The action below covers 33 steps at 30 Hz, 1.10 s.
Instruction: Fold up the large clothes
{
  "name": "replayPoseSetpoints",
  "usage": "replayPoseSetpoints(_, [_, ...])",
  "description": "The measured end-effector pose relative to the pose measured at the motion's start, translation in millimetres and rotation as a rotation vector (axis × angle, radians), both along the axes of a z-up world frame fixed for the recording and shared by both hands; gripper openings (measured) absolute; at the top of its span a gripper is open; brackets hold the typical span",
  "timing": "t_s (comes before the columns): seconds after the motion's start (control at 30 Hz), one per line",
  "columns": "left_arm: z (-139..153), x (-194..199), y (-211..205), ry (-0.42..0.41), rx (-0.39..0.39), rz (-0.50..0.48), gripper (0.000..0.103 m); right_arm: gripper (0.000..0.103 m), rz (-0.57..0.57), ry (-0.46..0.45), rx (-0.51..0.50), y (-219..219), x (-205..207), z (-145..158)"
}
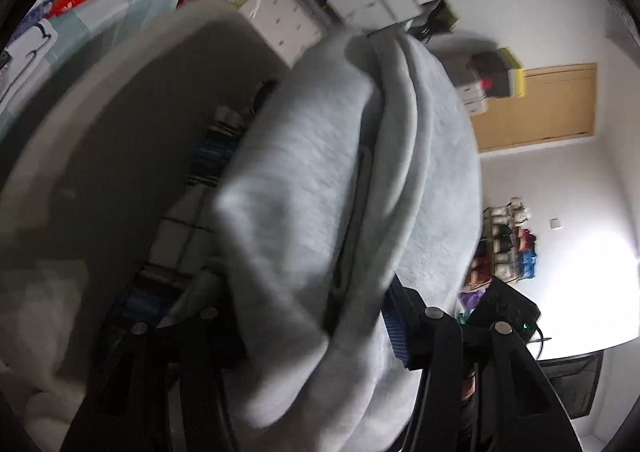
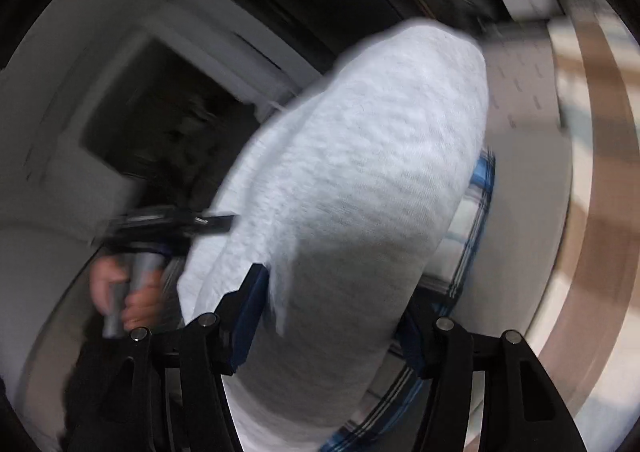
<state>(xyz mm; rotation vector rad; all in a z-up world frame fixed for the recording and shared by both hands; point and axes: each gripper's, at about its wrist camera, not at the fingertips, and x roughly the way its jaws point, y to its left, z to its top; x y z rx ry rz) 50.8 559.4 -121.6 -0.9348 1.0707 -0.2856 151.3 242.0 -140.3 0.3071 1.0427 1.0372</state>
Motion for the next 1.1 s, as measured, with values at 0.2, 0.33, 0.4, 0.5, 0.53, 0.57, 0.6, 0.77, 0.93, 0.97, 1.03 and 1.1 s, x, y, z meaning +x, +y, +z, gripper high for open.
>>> replayPoseSetpoints(0.2, [83.1,-65.7,5.4,-0.169,0.289,0.118,0.049,0.061,0.095,-0.355,-0.402,4.0,-12.1,57.4])
replayPoseSetpoints(0.33, [93.4,-76.4,-55.0,-0.305,0.461,0.021,0.063,0.056,0.101,-0.535,-0.398,21.6,-9.5,101.7])
replayPoseSetpoints(0.4, [62.5,-58.2,-92.5,-0.272,0.540,-0.046,0.063,0.054,0.110,-0.600,-0.393,53.4,-5.0,115.4])
replayPoseSetpoints(0.5, [6.4,-33.0,-102.4,-0.185,0.622,-0.058,0.063,0.052,0.130,-0.644,-0.525,114.4,12.4,98.5])
replayPoseSetpoints(0.53, [-3.8,-27.9,-96.0,-0.182,0.640,-0.040,0.063,0.052,0.133,-0.620,-0.580,130.1,21.7,89.1])
replayPoseSetpoints(0.57, [-5.1,-27.7,-92.1,-0.186,0.638,-0.018,0.064,0.051,0.139,-0.543,-0.669,148.4,33.0,61.4])
replayPoseSetpoints(0.6, [-8.9,-27.7,-84.1,-0.192,0.619,0.006,0.064,0.052,0.142,-0.493,-0.710,155.4,39.5,42.3])
replayPoseSetpoints(0.77, [-13.7,-12.8,-57.8,-0.194,0.525,0.028,0.064,0.052,0.118,-0.414,-0.750,169.0,57.3,22.3])
replayPoseSetpoints(0.93, [2.5,-24.2,-83.6,-0.211,0.503,0.035,0.064,0.035,0.100,-0.418,-0.665,186.4,69.0,80.3])
replayPoseSetpoints(0.97, [4.3,-27.7,-89.1,-0.213,0.507,0.034,0.064,0.035,0.086,-0.386,-0.632,191.1,75.0,83.4])
replayPoseSetpoints(1.03, [8.0,-28.8,-92.5,-0.215,0.506,0.036,0.064,0.031,0.118,-0.314,-0.636,206.6,79.3,67.0])
replayPoseSetpoints(1.1, [8.6,-28.1,-93.2,-0.218,0.519,0.050,0.064,0.030,0.158,-0.266,-0.784,223.9,79.5,21.2])
